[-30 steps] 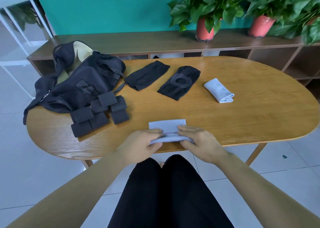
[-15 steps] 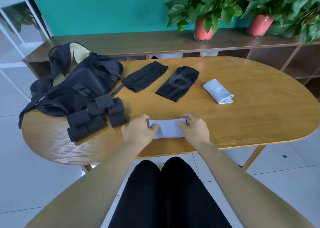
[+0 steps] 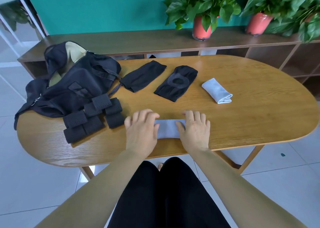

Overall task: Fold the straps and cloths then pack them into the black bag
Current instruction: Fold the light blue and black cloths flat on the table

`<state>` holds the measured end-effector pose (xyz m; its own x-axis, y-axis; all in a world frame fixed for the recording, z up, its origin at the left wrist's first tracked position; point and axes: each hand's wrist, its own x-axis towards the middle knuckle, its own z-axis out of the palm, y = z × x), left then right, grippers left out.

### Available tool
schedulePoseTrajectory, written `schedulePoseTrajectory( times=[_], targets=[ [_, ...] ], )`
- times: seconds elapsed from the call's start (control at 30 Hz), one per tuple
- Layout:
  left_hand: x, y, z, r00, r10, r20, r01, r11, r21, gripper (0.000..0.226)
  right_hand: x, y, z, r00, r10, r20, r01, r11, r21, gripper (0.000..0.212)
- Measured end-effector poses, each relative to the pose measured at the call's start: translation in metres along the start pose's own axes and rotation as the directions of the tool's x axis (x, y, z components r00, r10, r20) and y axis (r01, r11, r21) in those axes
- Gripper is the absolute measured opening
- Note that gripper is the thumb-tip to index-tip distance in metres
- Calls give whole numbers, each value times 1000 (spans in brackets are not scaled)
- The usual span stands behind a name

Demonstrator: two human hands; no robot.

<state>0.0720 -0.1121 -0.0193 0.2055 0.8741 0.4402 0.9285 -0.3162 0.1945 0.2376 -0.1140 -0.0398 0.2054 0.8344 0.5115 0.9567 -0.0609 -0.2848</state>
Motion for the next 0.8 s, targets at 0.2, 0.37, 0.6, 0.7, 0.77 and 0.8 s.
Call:
schedulePoseTrajectory(
  times=[0.2,0.37,0.6,0.7,0.77,0.8],
  targets=[
    [-19,-5,11,933,258,251,-293,949,116,51,-22,3,0,858,-509,67,512,858,-33,39],
    [-24,-16,14,902,207,380,-250,966,66,64,-31,15,4,862,-469,192,482,876,-26,48],
    [-6,-7,9,864,230,448,-257,966,1,51,-24,28,-2,869,-477,131,486,872,-52,42],
    [10,10,13,848,247,468,-305,951,52,50,-18,40,-6,900,-423,99,433,894,-112,39],
    [20,22,18,852,238,467,-305,950,72,51,-12,49,-7,923,-373,91,384,907,-175,37],
    [25,27,21,857,234,460,-301,951,77,52,-7,54,-7,936,-338,99,352,908,-226,36]
  ],
)
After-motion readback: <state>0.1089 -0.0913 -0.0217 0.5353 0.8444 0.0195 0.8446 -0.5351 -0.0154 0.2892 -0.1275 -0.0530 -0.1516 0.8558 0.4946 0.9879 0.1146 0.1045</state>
